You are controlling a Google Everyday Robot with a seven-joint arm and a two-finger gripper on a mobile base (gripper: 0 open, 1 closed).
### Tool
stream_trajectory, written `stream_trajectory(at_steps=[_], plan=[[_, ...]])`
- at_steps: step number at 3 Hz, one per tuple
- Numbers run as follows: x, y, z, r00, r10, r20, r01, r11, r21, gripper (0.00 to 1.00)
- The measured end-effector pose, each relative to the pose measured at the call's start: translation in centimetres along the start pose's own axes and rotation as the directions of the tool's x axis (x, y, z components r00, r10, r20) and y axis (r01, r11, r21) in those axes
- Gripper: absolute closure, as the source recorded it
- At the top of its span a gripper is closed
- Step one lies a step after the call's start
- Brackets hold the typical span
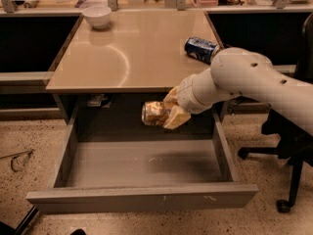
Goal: Place orange can into top drawer
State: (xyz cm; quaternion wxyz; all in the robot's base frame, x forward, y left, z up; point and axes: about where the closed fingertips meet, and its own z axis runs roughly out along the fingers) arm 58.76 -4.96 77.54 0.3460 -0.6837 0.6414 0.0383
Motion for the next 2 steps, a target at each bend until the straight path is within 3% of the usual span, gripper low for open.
stream_trajectory(at_steps=[1, 2], plan=[[3.2, 3.1, 4.4, 1.0, 0.028, 0.003, -0.028, 0.9995, -0.016, 1.0], [4.8, 5.1, 7.5, 1.0, -0.002, -0.013, 0.002, 0.9997, 0.023, 1.0]])
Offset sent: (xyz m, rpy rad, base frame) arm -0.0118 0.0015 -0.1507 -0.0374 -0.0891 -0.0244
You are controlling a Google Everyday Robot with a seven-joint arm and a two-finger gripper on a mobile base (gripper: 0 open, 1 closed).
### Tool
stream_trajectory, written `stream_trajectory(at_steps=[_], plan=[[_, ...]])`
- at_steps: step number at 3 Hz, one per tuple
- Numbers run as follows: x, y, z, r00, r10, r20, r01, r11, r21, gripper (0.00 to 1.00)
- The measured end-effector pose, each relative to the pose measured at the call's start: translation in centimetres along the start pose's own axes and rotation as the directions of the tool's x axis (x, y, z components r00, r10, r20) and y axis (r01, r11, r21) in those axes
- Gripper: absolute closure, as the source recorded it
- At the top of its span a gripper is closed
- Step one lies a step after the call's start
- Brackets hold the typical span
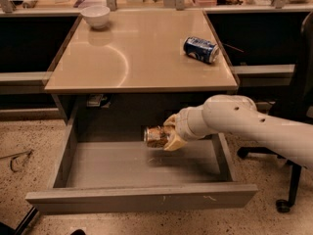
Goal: Place orange can into top drawer
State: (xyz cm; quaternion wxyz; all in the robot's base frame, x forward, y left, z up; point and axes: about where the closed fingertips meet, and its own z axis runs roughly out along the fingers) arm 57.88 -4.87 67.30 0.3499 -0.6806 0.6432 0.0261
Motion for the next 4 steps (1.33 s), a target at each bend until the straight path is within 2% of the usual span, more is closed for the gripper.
stream_trajectory(at_steps=[1, 2, 3, 4], plan=[[1.0, 1.1, 1.4, 1.0, 0.002, -0.014, -0.001, 0.9985, 0.055, 1.0], [2.1, 1.8, 2.7, 0.999, 0.031, -0.028, -0.03, 0.9981, 0.054, 1.0], [3.2, 2.5, 4.1, 0.998, 0.057, -0.04, -0.057, 0.9983, 0.014, 1.0], [3.2, 2.6, 4.1, 0.998, 0.058, -0.041, -0.057, 0.9983, 0.012, 0.81]])
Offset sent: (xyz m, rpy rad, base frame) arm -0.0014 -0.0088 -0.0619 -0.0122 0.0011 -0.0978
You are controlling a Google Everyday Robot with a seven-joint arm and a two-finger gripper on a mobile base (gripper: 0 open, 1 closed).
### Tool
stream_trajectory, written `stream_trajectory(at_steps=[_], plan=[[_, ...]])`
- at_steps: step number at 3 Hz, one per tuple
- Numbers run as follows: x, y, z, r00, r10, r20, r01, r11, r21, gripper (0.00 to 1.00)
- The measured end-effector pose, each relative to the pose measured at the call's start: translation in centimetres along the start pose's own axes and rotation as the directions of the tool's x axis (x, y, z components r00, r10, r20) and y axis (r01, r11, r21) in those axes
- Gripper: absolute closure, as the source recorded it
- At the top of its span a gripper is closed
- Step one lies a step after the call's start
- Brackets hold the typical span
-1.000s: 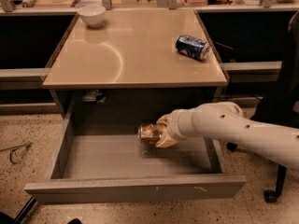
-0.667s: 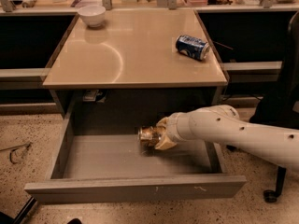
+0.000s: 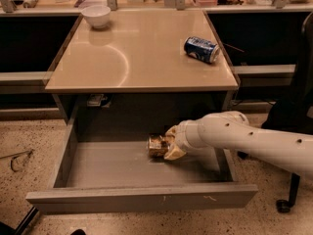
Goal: Place orange can into top drawer
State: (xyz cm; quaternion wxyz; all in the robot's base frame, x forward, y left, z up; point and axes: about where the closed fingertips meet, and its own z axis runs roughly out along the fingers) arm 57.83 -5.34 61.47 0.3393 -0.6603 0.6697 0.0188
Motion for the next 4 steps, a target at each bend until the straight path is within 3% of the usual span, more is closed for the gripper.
stream_trajectory(at_steps=[3, 4], plan=[[0.0, 0.0, 0.01, 1.0, 0.0, 0.0, 0.0, 1.0, 0.0, 0.13], [0.0, 0.01, 0.01, 1.0, 0.0, 0.0, 0.0, 1.0, 0.0, 0.0]])
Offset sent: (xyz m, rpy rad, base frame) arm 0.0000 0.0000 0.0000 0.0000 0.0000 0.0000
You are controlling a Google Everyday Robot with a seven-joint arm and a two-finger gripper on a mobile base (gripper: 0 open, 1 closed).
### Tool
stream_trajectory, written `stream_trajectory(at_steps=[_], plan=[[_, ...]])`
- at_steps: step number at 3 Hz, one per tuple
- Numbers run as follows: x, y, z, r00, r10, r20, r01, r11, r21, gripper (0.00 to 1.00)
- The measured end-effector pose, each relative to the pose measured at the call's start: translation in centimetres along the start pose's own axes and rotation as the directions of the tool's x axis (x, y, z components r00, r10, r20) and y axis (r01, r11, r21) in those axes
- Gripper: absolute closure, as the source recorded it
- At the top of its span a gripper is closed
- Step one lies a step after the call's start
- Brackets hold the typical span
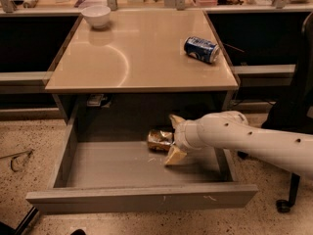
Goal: Place orange can into top drawer
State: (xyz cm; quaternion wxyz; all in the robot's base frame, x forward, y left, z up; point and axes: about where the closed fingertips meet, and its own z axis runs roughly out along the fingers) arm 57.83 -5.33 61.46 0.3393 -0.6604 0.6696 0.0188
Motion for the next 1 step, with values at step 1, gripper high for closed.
stream_trajectory(at_steps=[1], plan=[[0.0, 0.0, 0.0, 1.0, 0.0, 0.0, 0.0, 1.0, 0.0, 0.0]])
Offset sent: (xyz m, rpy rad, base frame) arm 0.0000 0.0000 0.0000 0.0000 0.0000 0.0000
